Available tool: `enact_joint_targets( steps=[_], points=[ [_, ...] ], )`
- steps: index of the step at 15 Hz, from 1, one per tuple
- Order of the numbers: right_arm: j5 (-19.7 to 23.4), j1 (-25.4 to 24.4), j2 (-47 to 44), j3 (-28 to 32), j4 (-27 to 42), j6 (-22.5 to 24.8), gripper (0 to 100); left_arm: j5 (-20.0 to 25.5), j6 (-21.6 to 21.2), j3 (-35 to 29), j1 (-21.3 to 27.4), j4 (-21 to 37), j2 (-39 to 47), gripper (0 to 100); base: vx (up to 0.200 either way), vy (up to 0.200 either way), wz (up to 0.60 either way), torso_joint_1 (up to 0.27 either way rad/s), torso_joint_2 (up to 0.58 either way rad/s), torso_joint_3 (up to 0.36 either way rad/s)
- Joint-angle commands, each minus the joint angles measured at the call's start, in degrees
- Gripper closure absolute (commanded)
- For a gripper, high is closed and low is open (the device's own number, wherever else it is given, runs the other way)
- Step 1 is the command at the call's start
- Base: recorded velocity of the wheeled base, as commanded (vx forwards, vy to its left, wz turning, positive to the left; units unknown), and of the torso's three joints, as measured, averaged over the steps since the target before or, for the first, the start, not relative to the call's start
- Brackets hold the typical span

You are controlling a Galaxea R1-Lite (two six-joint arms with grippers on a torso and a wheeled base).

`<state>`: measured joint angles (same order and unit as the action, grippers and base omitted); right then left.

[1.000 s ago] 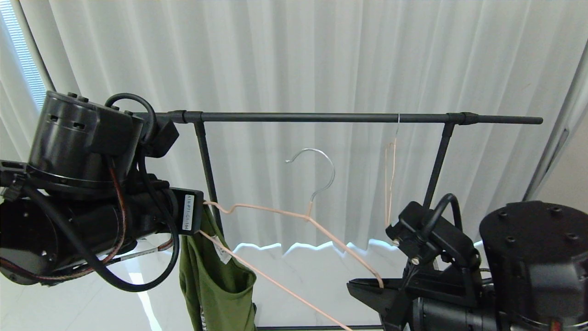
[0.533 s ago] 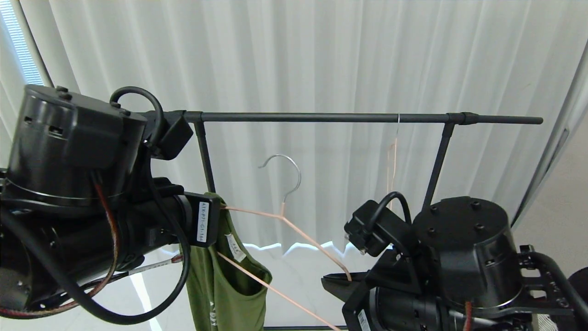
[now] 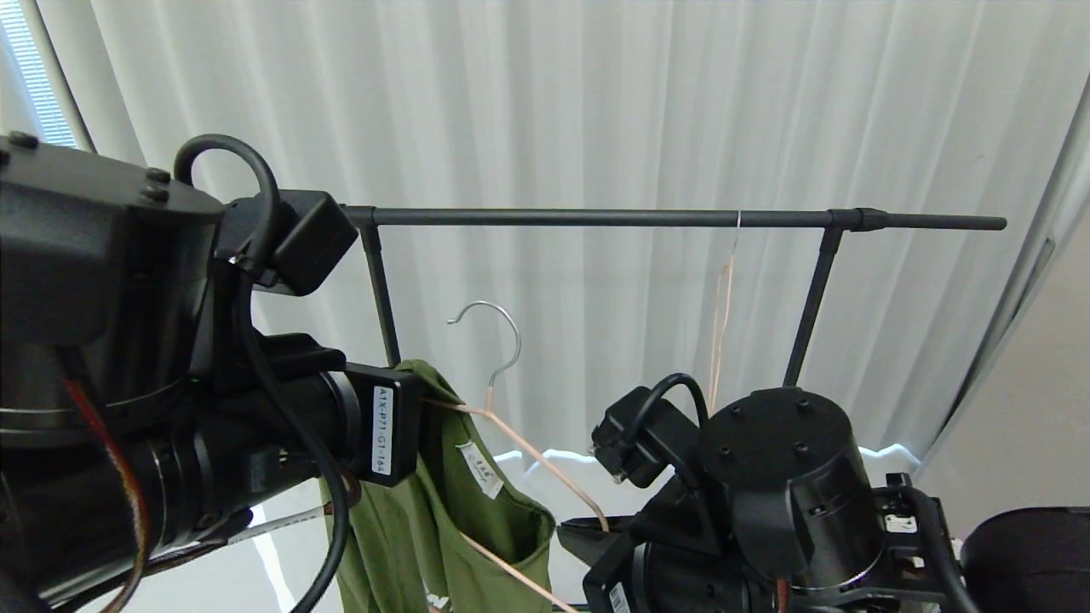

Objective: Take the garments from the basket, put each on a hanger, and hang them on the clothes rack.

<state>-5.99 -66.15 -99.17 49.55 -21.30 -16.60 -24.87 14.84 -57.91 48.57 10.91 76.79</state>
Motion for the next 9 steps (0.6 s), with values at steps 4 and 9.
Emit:
enact_joint_targets(
  steps=[4,9],
  points=[
    [0.0,-0.3,-1.6,0.7,-1.0,-1.3,100,0.1,0.8,-1.5,4.3,0.0,-0.2,100,0.0,0.0,0.0,0.0,0.0,0.0],
    [-2.4,-0.3,-1.1,0.7,-2.9,-3.0,100,-0.4,1.9,0.2,6.2,0.0,-0.4,100,0.0,0.0,0.0,0.0,0.0,0.0]
  ],
)
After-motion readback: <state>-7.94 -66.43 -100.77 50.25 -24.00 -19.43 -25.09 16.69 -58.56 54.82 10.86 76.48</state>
